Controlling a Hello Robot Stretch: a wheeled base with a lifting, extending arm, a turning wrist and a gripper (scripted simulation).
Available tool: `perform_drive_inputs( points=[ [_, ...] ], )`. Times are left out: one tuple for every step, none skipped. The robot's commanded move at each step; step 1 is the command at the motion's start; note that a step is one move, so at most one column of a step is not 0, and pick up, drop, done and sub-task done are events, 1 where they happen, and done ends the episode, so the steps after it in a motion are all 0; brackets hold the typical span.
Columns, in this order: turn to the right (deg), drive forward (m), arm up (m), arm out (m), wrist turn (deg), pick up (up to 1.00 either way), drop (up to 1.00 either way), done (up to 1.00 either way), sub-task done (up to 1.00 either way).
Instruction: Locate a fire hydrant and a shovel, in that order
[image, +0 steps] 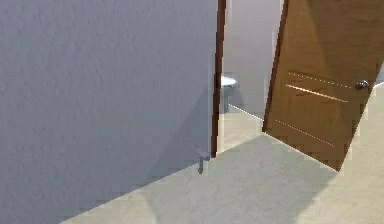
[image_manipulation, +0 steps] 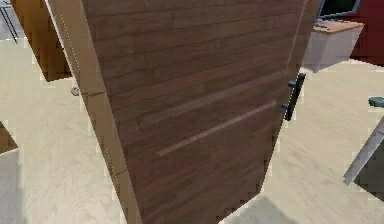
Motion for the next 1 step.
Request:
perform_drive_inputs(
  points=[
    [0.0, 0.05, 0.00, 0.00, 0.0, 0.00, 0.00, 0.00, 0.00]
  ],
)
